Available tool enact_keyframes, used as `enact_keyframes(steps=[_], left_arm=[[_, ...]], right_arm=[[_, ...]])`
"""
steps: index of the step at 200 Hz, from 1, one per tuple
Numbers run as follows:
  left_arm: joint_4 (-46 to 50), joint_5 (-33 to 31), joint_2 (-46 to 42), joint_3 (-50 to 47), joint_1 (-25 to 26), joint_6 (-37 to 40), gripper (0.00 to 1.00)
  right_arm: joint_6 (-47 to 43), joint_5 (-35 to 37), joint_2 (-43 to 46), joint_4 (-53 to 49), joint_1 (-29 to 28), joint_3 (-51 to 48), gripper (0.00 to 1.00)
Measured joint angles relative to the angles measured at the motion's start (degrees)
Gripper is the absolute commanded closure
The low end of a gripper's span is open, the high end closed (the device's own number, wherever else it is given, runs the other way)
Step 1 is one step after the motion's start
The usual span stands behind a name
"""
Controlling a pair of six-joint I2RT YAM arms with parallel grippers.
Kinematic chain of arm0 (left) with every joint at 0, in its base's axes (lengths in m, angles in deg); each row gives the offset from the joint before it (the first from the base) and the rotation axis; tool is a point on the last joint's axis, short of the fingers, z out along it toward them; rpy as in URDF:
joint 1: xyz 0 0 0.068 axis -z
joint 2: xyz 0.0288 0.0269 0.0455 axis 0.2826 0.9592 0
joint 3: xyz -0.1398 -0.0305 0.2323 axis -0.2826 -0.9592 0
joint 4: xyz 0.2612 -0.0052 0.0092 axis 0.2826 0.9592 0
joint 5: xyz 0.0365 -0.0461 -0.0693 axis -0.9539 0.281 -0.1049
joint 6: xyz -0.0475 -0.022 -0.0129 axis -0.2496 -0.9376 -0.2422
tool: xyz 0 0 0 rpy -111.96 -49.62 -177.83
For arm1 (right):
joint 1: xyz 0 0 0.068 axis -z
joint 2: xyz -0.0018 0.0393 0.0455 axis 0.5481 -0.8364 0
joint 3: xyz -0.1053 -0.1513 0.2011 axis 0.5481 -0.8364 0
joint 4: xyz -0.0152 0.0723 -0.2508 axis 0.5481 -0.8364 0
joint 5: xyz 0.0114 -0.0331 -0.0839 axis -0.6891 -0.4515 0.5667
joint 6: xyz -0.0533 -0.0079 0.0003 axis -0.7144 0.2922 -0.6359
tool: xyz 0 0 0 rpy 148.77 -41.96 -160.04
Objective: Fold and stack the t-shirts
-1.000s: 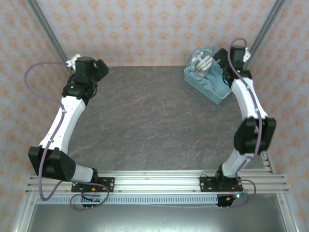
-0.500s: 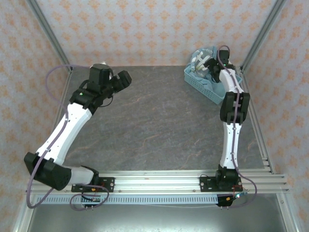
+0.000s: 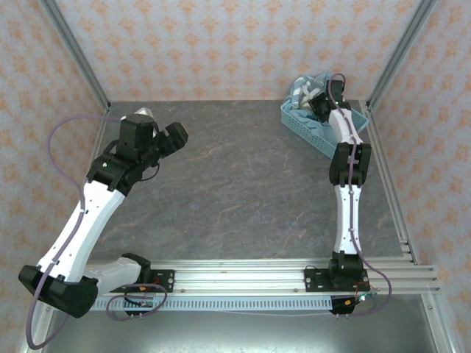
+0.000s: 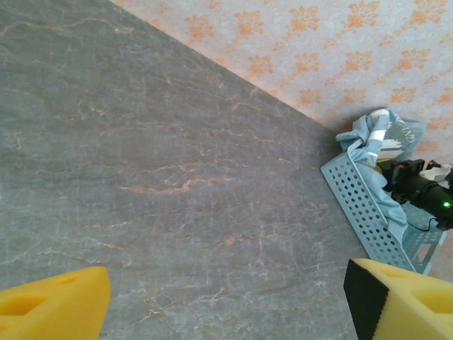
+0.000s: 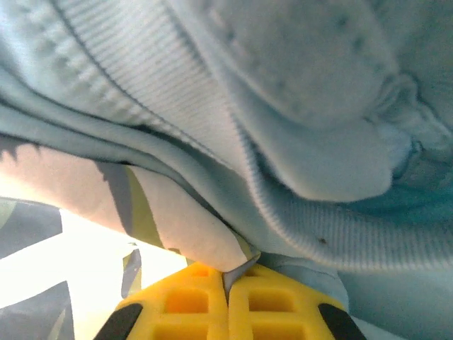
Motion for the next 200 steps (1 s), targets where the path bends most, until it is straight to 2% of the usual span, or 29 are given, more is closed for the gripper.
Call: enact_keyframes(steps=[40, 102, 122, 143, 175, 180, 200], left_arm=[[0.28, -1.22, -1.86, -2.64, 0.0, -0.15, 0.17], [-0.15, -2.27, -0.39, -5.55, 0.0, -0.37, 0.19], [-0.13, -2.97, 0.68, -5.55, 0.0, -0.33, 0.19], [-0.11, -3.8, 1.4, -5.55, 0.0, -0.13, 0.17], [0.22, -4.92, 1.68, -5.42, 0.0, -0.13, 0.15], [0.39, -5.11, 1.73, -5.27, 0.0, -0.13, 0.14], [1.2, -5.62, 1.95, -4.94, 0.0, 0.02, 0.13]], right_arm=[[-3.13, 3.93, 9.9, -3.02, -0.17, -3.02, 1.0], [-11.45, 10.58, 41.57, -5.79, -3.8, -2.08, 1.0], [-15.5, 13.62, 49.9, -7.17, -8.28, -1.6, 1.0], [-20.13, 17.4, 56.83, -8.44, -15.61, -3.5, 1.0], [-24.15, 22.1, 64.81, -9.84, -30.23, -16.44, 1.0], [-24.13, 22.56, 65.64, -9.53, -32.46, -20.06, 0.96], [-23.45, 23.58, 65.51, -9.4, -40.79, -33.22, 0.62]])
